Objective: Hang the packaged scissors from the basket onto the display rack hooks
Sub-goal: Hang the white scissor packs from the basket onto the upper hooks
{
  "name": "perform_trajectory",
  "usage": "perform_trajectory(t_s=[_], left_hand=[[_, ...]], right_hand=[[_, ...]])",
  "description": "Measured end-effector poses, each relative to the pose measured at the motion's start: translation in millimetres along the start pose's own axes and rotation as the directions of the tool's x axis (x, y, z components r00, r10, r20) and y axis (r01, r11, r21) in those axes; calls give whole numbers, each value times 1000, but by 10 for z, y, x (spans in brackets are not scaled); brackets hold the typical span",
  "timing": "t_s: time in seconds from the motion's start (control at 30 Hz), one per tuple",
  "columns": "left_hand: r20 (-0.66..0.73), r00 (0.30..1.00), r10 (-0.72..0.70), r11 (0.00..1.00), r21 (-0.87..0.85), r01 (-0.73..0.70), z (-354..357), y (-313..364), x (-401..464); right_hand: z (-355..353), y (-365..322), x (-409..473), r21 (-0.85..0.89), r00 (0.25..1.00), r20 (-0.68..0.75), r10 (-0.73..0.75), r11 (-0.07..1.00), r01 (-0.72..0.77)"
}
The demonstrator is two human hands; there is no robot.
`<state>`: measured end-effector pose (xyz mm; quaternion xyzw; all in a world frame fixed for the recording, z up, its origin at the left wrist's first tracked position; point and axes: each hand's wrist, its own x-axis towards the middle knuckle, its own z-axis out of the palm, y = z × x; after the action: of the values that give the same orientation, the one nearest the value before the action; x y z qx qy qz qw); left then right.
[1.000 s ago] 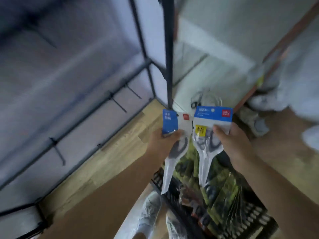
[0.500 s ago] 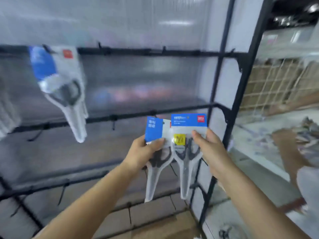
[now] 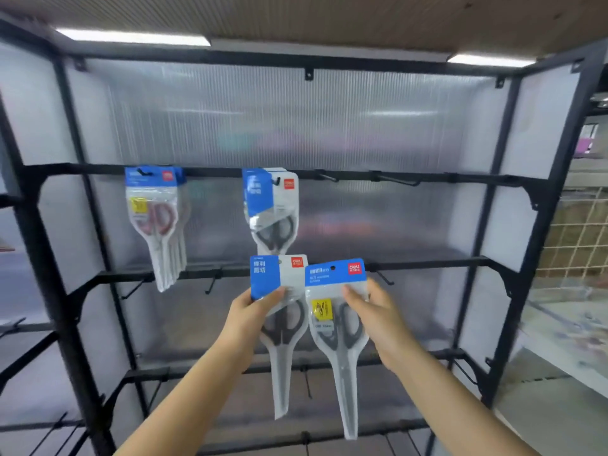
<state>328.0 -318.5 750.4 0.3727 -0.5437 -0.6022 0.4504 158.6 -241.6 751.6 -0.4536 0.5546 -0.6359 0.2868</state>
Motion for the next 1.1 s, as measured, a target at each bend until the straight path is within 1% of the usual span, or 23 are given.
perform_trajectory(t_s=[0.13,0.23,0.33,0.43,0.63,0.83,0.93,1.1], left_hand=[[-36,998,60,996,-69,-62,-209,296,81],[-43,993,106,985,-131,-111,-312,509,128],[-24,990,140,982,-127,-142,-391,641,182],[-31,989,145,981,-126,-148,-462,703,253],[-52,990,132,980,-143,-138,-680,722,441],[-42,988,148,977,-149,-153,-857,694,576],[-25,987,157,976,-146,-159,-864,662,626],[7,990,142,984,-114,-140,-821,584,642]], right_hand=[[330,-366,193,9,995,-20,-94,995,95],[536,-604,348,18,981,-68,-184,983,185],[703,-755,495,68,967,-113,-230,969,238],[815,-849,610,86,953,-158,-258,958,274],[953,-836,884,40,929,-241,-280,954,298],[1059,-737,1067,11,916,-314,-250,964,267],[1082,-713,1103,-51,900,-337,-276,960,275],[1036,-611,1159,-166,877,-328,-350,936,311]])
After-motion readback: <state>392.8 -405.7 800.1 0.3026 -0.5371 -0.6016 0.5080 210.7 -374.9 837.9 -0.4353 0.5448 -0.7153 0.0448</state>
